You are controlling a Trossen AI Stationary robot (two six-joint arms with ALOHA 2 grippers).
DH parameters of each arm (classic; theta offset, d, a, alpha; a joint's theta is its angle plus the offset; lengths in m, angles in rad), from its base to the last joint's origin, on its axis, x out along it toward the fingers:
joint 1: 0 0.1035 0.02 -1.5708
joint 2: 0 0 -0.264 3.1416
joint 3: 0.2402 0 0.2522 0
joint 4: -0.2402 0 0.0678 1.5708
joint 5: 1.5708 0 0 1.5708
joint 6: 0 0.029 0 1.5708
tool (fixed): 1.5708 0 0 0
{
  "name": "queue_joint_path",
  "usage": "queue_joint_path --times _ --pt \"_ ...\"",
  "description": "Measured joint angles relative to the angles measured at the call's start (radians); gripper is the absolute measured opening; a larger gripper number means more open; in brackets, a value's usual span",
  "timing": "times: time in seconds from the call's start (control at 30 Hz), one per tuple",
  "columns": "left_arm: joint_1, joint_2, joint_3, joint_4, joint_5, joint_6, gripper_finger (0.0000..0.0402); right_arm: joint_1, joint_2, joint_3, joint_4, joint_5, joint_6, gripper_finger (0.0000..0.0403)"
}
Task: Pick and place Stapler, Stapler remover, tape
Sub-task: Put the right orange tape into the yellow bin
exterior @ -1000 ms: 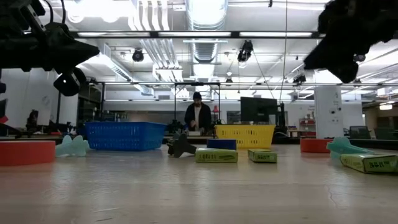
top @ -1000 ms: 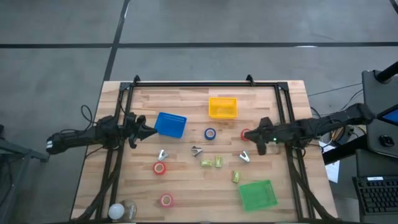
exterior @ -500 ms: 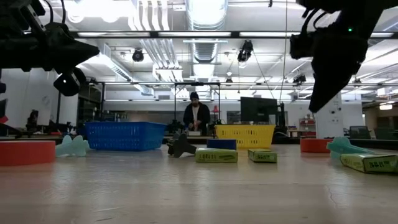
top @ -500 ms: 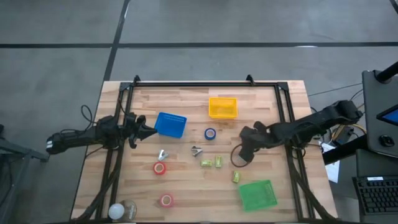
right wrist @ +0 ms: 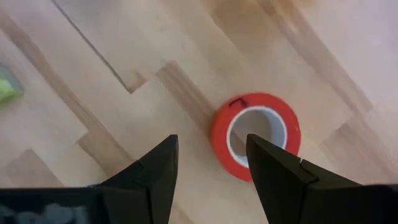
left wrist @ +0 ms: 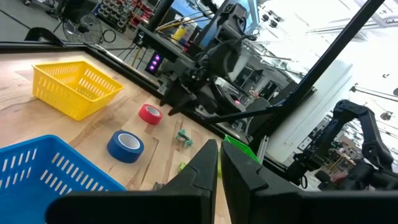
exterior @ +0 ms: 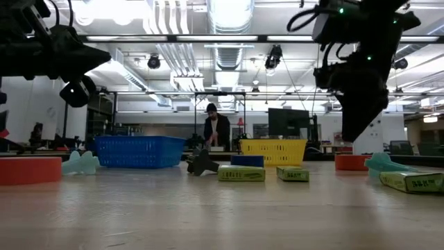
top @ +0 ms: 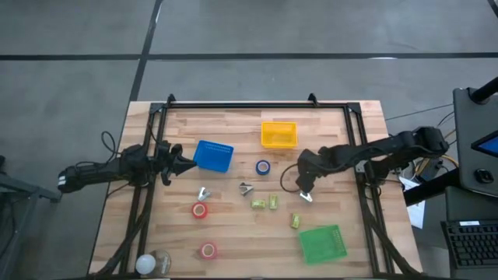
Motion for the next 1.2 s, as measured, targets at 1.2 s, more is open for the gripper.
queue_joint_path --times 1.2 --pt "0.0 0.0 0.0 0.0 0.0 0.0 0.0023 -0.036 0.134 -0.014 0.104 0.02 -0.076 0.0042"
